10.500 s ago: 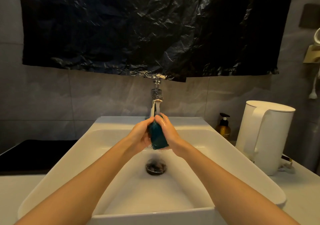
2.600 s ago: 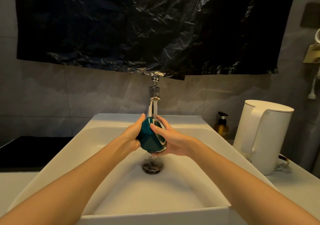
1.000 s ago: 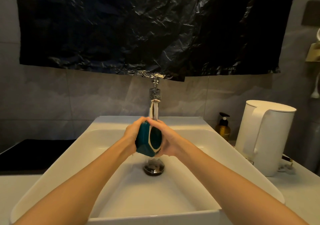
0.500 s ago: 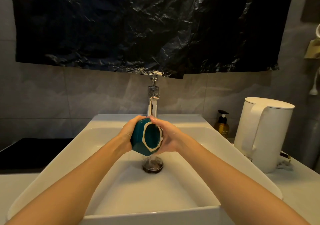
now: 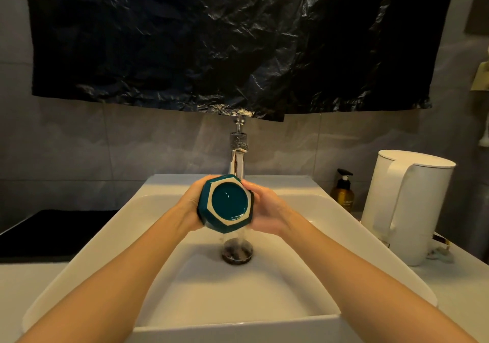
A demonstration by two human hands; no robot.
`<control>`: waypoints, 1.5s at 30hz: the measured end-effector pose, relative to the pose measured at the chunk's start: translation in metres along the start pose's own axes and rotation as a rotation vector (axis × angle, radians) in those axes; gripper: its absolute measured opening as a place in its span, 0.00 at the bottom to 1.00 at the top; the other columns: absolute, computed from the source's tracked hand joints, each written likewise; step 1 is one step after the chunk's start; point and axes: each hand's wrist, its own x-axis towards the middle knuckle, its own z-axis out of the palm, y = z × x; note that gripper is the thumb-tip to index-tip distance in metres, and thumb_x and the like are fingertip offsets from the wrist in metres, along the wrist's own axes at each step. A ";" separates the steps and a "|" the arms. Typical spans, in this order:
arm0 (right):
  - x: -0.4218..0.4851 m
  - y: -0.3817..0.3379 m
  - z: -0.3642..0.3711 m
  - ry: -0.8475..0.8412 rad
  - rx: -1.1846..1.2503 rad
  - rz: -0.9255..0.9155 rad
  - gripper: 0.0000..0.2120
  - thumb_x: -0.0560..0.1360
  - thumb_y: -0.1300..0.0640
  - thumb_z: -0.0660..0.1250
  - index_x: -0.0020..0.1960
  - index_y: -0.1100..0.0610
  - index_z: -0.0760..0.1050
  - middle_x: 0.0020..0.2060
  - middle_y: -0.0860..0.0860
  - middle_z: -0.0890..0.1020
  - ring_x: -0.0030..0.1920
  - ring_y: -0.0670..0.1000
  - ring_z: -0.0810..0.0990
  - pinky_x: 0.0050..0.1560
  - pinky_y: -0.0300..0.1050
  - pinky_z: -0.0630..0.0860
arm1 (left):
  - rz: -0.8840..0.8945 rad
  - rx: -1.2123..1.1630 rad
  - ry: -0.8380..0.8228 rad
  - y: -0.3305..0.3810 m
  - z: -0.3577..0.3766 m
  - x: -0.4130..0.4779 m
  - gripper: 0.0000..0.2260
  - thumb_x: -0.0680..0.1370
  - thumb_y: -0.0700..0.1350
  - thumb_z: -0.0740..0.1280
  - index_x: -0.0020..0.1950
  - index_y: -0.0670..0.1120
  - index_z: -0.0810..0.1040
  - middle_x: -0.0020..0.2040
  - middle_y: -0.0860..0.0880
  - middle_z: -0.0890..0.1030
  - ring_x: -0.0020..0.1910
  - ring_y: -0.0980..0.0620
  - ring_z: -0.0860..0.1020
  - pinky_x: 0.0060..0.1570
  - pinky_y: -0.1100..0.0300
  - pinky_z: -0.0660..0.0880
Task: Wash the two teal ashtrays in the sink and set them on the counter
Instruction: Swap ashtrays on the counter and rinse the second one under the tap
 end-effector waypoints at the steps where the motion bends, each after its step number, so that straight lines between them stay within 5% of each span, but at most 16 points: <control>1: 0.000 0.000 0.005 0.053 0.017 0.010 0.15 0.74 0.47 0.67 0.54 0.57 0.79 0.48 0.56 0.84 0.52 0.57 0.80 0.55 0.52 0.76 | -0.024 -0.008 -0.002 0.000 0.001 0.000 0.11 0.72 0.52 0.68 0.41 0.44 0.79 0.32 0.46 0.83 0.36 0.46 0.79 0.37 0.56 0.75; 6: -0.001 0.000 0.012 0.205 -0.047 0.156 0.26 0.66 0.38 0.74 0.50 0.59 0.78 0.41 0.57 0.85 0.47 0.58 0.81 0.51 0.53 0.78 | -0.189 0.003 -0.021 -0.005 0.006 0.000 0.13 0.72 0.53 0.67 0.43 0.43 0.79 0.35 0.44 0.83 0.39 0.45 0.79 0.41 0.54 0.75; 10: 0.002 -0.002 0.009 0.131 0.029 0.041 0.18 0.74 0.45 0.68 0.54 0.58 0.79 0.53 0.57 0.83 0.53 0.57 0.81 0.54 0.54 0.77 | -0.141 -0.047 0.015 0.002 0.004 0.001 0.14 0.69 0.51 0.70 0.48 0.43 0.80 0.42 0.44 0.83 0.43 0.44 0.79 0.45 0.53 0.77; 14: 0.003 0.002 0.008 -0.004 0.098 -0.054 0.15 0.81 0.55 0.57 0.62 0.60 0.75 0.56 0.58 0.81 0.56 0.55 0.79 0.60 0.52 0.73 | -0.126 -0.088 0.059 0.006 -0.005 0.002 0.11 0.72 0.49 0.67 0.43 0.42 0.79 0.34 0.44 0.83 0.40 0.45 0.79 0.38 0.53 0.76; 16: 0.004 0.003 0.007 -0.007 0.124 -0.080 0.16 0.82 0.58 0.56 0.66 0.61 0.73 0.58 0.58 0.80 0.57 0.55 0.78 0.59 0.51 0.75 | -0.121 -0.107 0.080 0.007 -0.008 0.001 0.11 0.72 0.50 0.67 0.44 0.42 0.80 0.39 0.43 0.83 0.41 0.44 0.79 0.36 0.54 0.76; 22: 0.006 0.003 0.015 0.089 0.114 -0.076 0.17 0.82 0.50 0.57 0.63 0.58 0.74 0.59 0.58 0.79 0.57 0.58 0.77 0.53 0.59 0.75 | -0.146 -0.182 0.074 0.008 -0.001 -0.007 0.12 0.76 0.50 0.64 0.45 0.42 0.79 0.34 0.42 0.83 0.41 0.41 0.78 0.27 0.50 0.80; 26: 0.007 -0.001 0.019 0.167 0.232 -0.110 0.20 0.82 0.47 0.55 0.56 0.61 0.77 0.54 0.59 0.81 0.57 0.59 0.78 0.61 0.56 0.72 | -0.135 -0.257 0.027 0.008 0.002 -0.009 0.19 0.74 0.60 0.66 0.48 0.43 0.79 0.48 0.41 0.81 0.45 0.41 0.79 0.40 0.47 0.77; 29: 0.010 -0.003 0.017 0.212 0.201 -0.136 0.21 0.82 0.46 0.54 0.60 0.61 0.75 0.59 0.61 0.79 0.60 0.60 0.77 0.63 0.57 0.72 | -0.162 -0.207 0.028 0.008 0.004 -0.011 0.17 0.70 0.54 0.73 0.51 0.44 0.79 0.49 0.41 0.81 0.46 0.41 0.79 0.40 0.49 0.79; 34: 0.004 -0.003 0.021 0.066 0.221 -0.128 0.18 0.82 0.55 0.57 0.67 0.64 0.70 0.63 0.63 0.75 0.60 0.61 0.76 0.56 0.58 0.75 | -0.109 -0.200 0.131 0.010 0.001 -0.007 0.10 0.73 0.50 0.70 0.48 0.45 0.78 0.46 0.43 0.80 0.44 0.43 0.78 0.35 0.50 0.75; 38: -0.003 -0.007 0.020 -0.026 0.221 -0.158 0.14 0.80 0.62 0.59 0.64 0.65 0.71 0.59 0.63 0.77 0.57 0.61 0.77 0.60 0.56 0.73 | -0.111 -0.269 0.145 0.010 -0.002 -0.005 0.10 0.72 0.50 0.69 0.49 0.46 0.78 0.45 0.44 0.81 0.44 0.44 0.79 0.35 0.52 0.77; 45: 0.006 0.001 0.019 0.224 0.246 0.000 0.18 0.80 0.50 0.61 0.63 0.60 0.74 0.57 0.61 0.80 0.57 0.62 0.79 0.51 0.57 0.77 | -0.142 -0.164 0.128 0.004 0.010 -0.007 0.10 0.72 0.49 0.71 0.47 0.44 0.77 0.45 0.42 0.81 0.44 0.43 0.78 0.42 0.50 0.78</control>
